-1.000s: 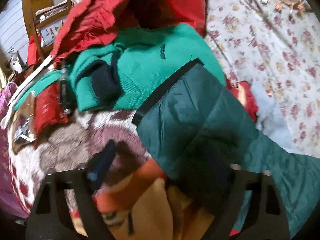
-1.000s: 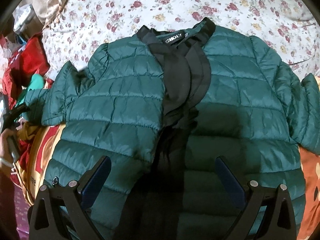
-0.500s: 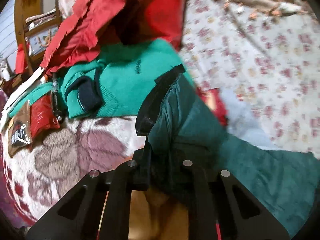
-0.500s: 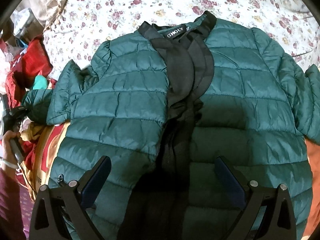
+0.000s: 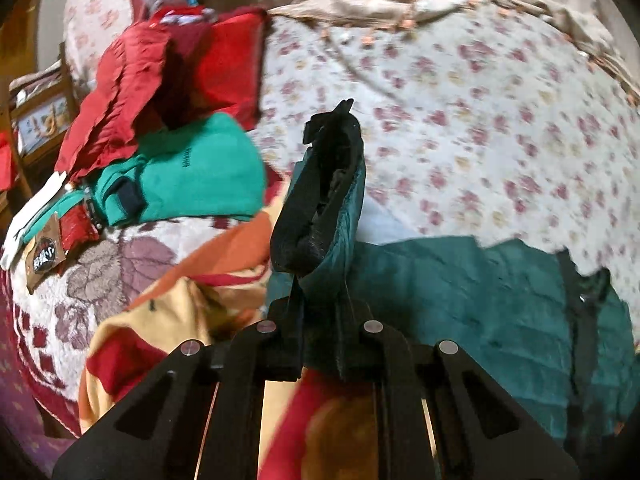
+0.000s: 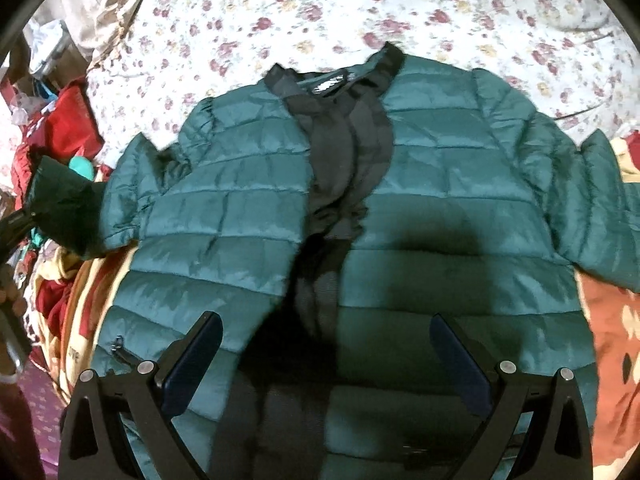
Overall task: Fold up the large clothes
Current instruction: 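Carry the sleeve with the left gripper across the jacket chest and release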
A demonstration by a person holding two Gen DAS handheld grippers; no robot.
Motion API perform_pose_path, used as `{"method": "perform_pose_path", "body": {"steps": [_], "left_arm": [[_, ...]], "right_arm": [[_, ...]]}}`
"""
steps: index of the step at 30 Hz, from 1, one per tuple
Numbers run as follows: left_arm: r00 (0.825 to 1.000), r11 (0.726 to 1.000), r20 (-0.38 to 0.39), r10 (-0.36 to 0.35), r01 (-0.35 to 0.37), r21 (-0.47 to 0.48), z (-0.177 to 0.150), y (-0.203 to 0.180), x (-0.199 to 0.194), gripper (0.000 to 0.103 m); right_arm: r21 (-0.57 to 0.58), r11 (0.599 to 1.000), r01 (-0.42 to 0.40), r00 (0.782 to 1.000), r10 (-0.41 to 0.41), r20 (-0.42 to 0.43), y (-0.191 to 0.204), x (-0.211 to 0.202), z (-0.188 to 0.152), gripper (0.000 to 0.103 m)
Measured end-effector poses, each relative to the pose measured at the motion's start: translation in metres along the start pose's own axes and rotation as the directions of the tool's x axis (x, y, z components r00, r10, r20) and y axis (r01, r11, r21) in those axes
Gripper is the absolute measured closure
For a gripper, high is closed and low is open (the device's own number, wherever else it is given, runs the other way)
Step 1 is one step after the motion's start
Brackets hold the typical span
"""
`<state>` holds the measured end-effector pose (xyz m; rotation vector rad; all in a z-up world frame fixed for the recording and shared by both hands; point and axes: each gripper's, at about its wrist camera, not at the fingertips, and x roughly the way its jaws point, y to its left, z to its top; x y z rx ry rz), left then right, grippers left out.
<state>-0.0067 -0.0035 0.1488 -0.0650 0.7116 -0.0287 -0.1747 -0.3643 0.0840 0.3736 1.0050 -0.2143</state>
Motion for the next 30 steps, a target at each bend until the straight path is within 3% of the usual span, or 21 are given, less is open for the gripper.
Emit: {"method": "perform_pose_path", "body": {"steps": [13,30], "left_arm": [[0.989,0.978,-0.010,-0.150,0.150,0.143,-0.021,-0.104,-0.048,0.093],[0.965,0.921,-0.056,-0.256,0.262,0.290,-0.044,-0.220,-0.068,0.093]], "right_arm": [[0.071,0.997,0.029,0.999,-0.030,0.018,-0.044,-0.017,-0.011,0.000],[0.102,0.993,0.066,0.997,-0.070,0.034,-0.076,-0.024,-0.017,0.000]]}}
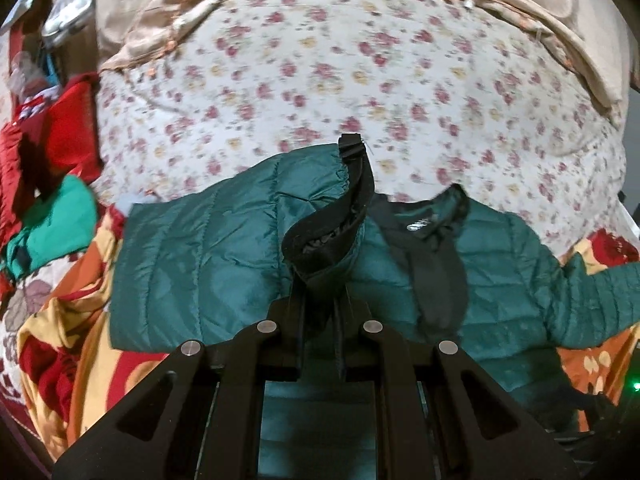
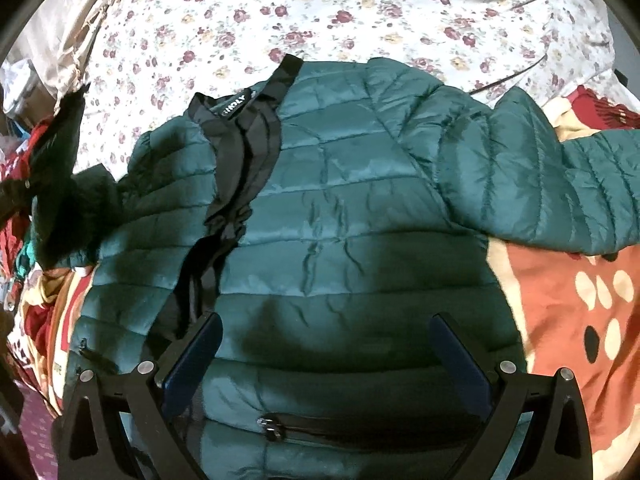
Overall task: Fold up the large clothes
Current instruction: 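Carry the sleeve with the left gripper across the jacket chest and release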
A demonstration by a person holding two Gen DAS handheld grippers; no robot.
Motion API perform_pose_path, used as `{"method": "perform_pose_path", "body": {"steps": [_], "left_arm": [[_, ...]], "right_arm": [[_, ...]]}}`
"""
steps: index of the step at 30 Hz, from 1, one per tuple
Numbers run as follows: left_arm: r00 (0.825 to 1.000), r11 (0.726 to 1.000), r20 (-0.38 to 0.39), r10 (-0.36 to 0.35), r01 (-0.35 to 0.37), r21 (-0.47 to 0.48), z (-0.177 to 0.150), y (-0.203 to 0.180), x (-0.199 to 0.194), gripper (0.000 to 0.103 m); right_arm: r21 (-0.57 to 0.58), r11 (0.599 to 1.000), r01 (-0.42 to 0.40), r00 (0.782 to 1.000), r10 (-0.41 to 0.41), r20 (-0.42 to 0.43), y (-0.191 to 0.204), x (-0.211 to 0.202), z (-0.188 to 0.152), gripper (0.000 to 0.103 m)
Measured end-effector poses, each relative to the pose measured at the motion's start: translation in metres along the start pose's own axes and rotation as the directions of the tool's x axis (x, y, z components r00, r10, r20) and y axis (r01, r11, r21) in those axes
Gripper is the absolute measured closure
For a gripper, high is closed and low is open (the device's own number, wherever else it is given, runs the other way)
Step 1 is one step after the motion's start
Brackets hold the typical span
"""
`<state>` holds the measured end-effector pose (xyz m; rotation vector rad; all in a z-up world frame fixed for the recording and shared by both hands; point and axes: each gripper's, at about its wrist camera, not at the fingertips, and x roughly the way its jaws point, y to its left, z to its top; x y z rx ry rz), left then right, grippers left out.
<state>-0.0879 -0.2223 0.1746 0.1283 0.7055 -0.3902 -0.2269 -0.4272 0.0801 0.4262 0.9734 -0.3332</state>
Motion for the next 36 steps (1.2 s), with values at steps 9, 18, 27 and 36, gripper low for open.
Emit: {"method": "perform_pose_path", "body": {"steps": [9,18,27,36], "left_arm": [[0.996,0.995,-0.021,-0.086,0.088,0.056,0.003,-0.057,0.004,0.093],[0.985,0.984,-0.092,-0.143,0.152,0.097,-0.009,-0.107,0.029,0.093],[0.974,0.982,-0.183,-0.132,0.153,0.108,-0.036,-0.133,0.074,0.093],[0.970,0.983,-0.209,-0.121,0.146,0.111,-0.046,-0.132,0.084,0.092]], "right_arm": [[0.001,0.999,0.039,0.999,-0.039,0.032,-0.014,0.003,0.017,0.000],[0.043,0.998,0.035,0.999,-0.036,0.024,-0.031,0.011,0.020,0.000],[0.063,0.997,0.052,0.999,-0.052,-0.003,-0.048,0.018,0.018,0.000],[0.084,0.995,0.050,0.999,-0.049,-0.021,-0.052,0.021,0.013,0.000]]}}
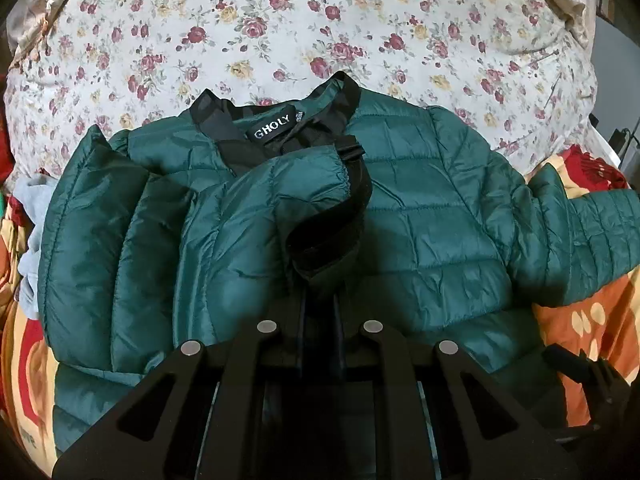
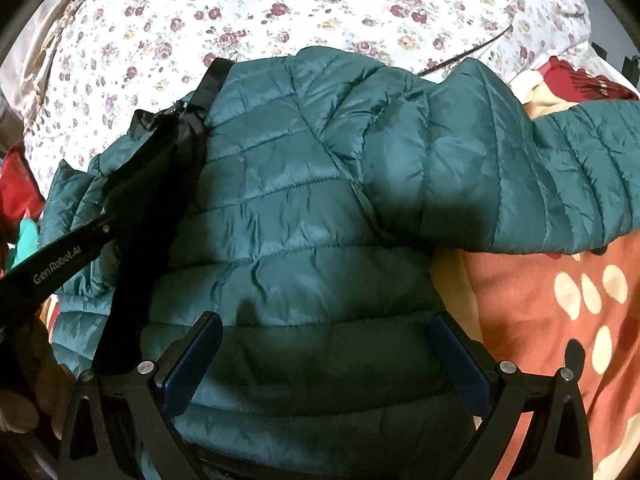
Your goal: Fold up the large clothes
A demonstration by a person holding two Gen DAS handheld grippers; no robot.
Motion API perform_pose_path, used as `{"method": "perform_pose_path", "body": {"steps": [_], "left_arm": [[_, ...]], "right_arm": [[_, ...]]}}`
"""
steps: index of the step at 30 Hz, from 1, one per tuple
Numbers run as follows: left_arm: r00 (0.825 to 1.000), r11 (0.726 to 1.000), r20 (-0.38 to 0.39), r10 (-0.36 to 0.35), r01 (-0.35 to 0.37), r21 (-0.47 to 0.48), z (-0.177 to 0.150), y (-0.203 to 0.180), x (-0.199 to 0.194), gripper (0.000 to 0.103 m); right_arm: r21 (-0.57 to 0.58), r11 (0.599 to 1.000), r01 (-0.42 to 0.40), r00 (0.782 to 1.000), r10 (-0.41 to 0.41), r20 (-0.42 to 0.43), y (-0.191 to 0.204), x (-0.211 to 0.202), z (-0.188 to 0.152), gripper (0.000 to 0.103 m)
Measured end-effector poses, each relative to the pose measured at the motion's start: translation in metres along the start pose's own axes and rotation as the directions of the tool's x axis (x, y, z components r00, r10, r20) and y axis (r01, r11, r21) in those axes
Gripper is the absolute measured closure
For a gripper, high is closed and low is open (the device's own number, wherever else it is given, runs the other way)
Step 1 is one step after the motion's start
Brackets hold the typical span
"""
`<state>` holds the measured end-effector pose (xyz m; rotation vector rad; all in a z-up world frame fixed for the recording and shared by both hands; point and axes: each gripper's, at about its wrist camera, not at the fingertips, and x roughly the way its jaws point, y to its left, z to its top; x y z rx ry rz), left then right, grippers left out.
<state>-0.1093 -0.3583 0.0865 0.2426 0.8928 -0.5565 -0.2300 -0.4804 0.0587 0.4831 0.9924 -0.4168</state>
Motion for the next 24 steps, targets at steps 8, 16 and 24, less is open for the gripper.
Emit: {"method": "perform_pose_path", "body": {"steps": [8,16,24], "left_arm": [[1.000,1.000,0.018,0.010,-0.010,0.009,-0.002,0.002,-0.010,0.075],[0.996,1.000,0.086,0.010,-0.010,0.005,-0.006,0.016,-0.034,0.032],[0.989,0.999,0.140,0.051,-0.053,0.012,-0.014,0.040,-0.070,0.031]], "right_arm": [[-0.012,1.000,0.005,1.000,-0.005,0.000,0.005,-0.008,-0.004,0.000],[-0.019,1.000,0.012,1.000,-0.012,0.001,0.009,-0.015,-0.009,0.000],[-0.068,0.998,-0.012,1.000,0.012,-0.002,0.033,-0.021,-0.012,0.000]]}}
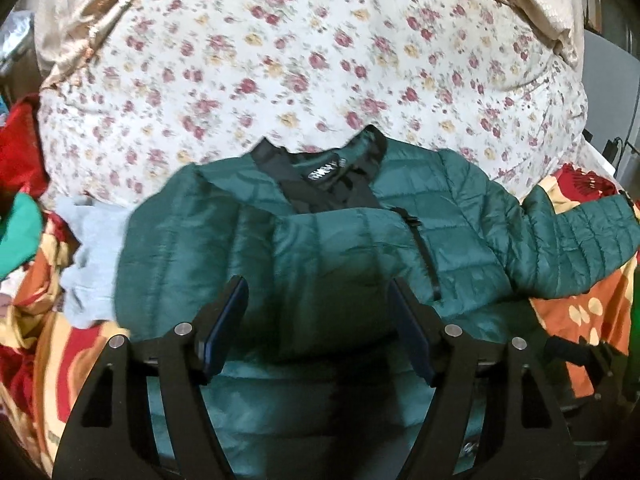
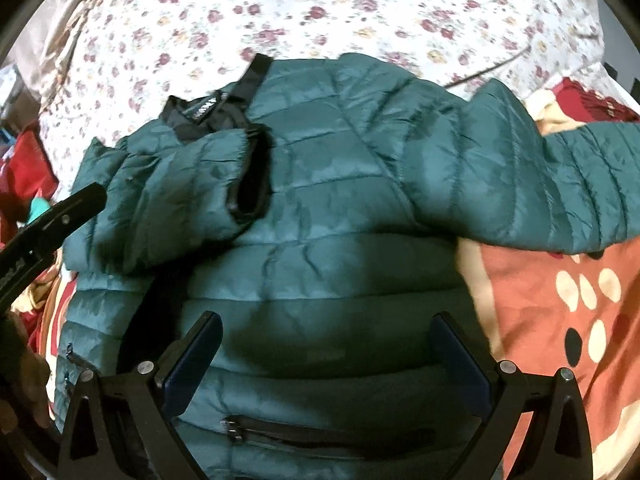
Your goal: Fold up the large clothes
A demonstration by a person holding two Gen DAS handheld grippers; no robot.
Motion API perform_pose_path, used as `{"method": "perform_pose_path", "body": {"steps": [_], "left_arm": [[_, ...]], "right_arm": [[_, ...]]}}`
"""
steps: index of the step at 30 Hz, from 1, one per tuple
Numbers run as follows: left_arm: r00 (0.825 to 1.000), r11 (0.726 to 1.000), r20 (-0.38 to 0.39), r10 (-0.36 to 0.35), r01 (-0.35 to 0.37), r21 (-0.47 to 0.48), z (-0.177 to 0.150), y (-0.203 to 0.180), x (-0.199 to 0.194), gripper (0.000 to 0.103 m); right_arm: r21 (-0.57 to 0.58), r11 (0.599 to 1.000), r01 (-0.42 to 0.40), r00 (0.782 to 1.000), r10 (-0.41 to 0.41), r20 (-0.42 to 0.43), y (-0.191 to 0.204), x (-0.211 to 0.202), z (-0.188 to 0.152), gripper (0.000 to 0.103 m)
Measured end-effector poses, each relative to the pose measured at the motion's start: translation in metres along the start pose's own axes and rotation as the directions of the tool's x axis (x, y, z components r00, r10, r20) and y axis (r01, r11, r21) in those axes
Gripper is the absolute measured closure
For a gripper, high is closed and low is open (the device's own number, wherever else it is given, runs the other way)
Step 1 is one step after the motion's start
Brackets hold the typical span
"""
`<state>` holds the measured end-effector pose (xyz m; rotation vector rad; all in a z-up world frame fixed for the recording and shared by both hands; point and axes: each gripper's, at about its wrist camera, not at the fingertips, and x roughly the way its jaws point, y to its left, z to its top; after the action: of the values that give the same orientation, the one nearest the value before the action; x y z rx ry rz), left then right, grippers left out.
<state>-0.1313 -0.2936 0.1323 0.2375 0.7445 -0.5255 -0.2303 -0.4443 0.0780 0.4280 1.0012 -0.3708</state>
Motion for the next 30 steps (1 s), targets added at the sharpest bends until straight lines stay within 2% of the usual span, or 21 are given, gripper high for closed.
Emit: {"method": "perform_pose_path", "body": {"steps": [4,8,15,19,22,24,26,28,29,30], "left_arm": [[1.000,1.000,-0.011,0.019,-0.019,-0.017,-0.005,0.026,-0.010,0.031],[0.998,0.995,-0.020,0.054,-0.056,-0.083,-0.011,0.070,-0.016,0.031],[0.990,0.967,-0.054,0.128,-0.137,-0.217,-0.020,0.142,-0.008,0.031],[0.986,0.952,-0.073,0.149,-0.163,-0.260,-0.024,0.167,0.001,0.031],[0.985,0.949,-0.088,0.146,-0.164,-0.269,-0.025,0.174,0.011,0.031],[0.984,0.947,-0.104,0.142,-0.166,-0.275,-0.026,0.176,0.020,0.031],[0.984,0.945,-0.119,0.135,-0.164,-0.283,-0.027,0.178,0.028,0.031],[0.983,0.944,-0.129,0.132,-0.165,-0.286,-0.028,0.179,0.033,0.031],[0.982,0.943,-0.132,0.132,-0.166,-0.287,-0.029,0.179,0.034,0.031],[0.982,0.943,-0.134,0.132,-0.166,-0.288,-0.029,0.179,0.035,0.031]], "right_arm": [[-0.029,0.999,-0.023,1.000,0.023,0.005,0.015,0.000,0.004,0.000],[-0.054,0.998,-0.040,0.999,0.041,0.025,0.025,0.004,0.019,0.000],[-0.073,0.996,-0.060,0.998,0.063,0.032,0.040,0.028,0.058,0.000],[-0.094,0.993,-0.075,0.997,0.077,0.021,0.050,0.049,0.075,0.001],[-0.101,0.991,-0.090,0.996,0.091,0.008,0.056,0.063,0.083,0.006],[-0.101,0.989,-0.104,0.995,0.104,-0.008,0.059,0.074,0.086,0.016],[-0.093,0.986,-0.137,0.990,0.134,-0.033,0.061,0.083,0.085,0.044],[-0.103,0.986,-0.135,0.991,0.132,-0.031,0.063,0.087,0.084,0.052],[-0.118,0.984,-0.136,0.991,0.135,-0.017,0.065,0.086,0.083,0.062],[-0.137,0.980,-0.141,0.990,0.141,-0.006,0.068,0.083,0.082,0.067]]}}
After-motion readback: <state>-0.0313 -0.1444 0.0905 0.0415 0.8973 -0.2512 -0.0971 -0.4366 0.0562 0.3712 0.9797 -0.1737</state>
